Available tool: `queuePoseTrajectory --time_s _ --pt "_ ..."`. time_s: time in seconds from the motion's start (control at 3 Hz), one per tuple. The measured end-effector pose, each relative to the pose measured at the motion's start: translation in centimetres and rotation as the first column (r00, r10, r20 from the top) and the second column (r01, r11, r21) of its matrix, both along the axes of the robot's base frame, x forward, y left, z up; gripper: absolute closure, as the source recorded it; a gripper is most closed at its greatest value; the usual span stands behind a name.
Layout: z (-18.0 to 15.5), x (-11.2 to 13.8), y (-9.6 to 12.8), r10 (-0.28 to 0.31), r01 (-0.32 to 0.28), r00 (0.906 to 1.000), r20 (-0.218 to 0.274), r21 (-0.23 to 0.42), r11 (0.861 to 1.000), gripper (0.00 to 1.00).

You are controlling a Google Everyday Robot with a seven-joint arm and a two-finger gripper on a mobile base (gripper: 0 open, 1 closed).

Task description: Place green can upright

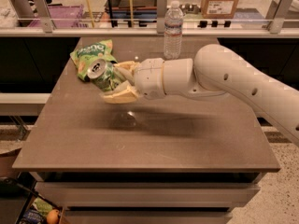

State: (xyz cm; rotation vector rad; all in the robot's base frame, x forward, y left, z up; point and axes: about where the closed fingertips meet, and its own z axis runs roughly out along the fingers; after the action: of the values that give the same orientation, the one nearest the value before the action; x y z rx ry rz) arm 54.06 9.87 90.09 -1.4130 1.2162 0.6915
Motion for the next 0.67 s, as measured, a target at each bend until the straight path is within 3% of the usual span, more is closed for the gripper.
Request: queuePoseTrajectory --time_s 0.67 --pt "-2.4 0.3 -0.3 -0.024 0.029 0.9975 -0.066 0.079 0.996 1.0"
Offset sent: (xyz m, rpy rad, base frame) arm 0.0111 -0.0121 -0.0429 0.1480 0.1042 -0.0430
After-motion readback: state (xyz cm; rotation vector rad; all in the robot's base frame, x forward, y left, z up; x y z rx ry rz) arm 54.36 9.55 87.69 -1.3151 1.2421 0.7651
